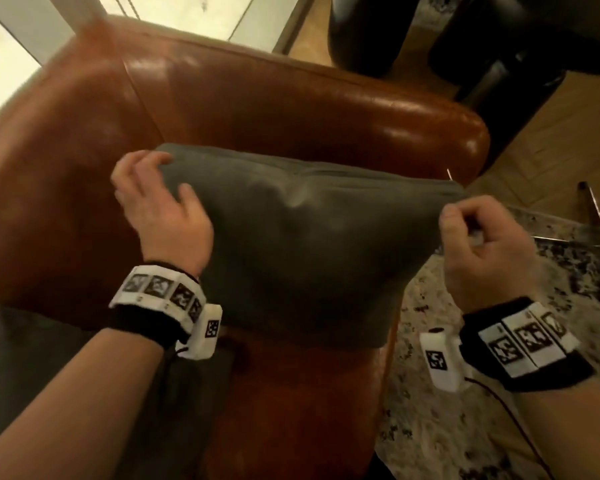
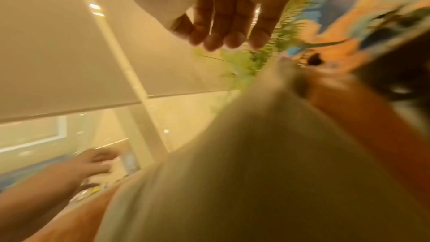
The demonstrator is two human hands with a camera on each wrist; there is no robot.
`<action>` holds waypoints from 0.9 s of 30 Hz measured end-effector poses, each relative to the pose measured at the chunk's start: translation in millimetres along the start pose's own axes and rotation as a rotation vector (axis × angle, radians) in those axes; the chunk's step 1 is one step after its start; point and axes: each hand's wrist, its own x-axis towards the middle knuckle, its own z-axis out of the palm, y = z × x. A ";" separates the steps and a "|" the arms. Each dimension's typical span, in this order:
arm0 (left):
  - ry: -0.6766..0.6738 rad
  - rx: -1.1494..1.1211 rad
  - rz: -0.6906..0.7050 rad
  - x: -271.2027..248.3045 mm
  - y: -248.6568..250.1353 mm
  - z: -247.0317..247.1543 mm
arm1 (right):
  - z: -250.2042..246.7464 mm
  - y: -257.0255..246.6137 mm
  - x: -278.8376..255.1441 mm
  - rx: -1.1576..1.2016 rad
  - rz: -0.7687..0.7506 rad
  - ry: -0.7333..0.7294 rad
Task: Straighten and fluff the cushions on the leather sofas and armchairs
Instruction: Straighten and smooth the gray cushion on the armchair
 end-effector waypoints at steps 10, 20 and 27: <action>-0.833 0.501 0.739 34.7 66.1 74.0 | 102.1 -22.9 70.9 -0.583 -0.081 -0.632; -0.806 0.481 0.691 63.8 38.9 69.8 | 87.7 3.7 69.2 -0.549 -0.149 -0.563; -0.798 0.506 0.724 83.7 23.4 66.5 | 58.8 16.7 77.0 -0.601 -0.255 -0.499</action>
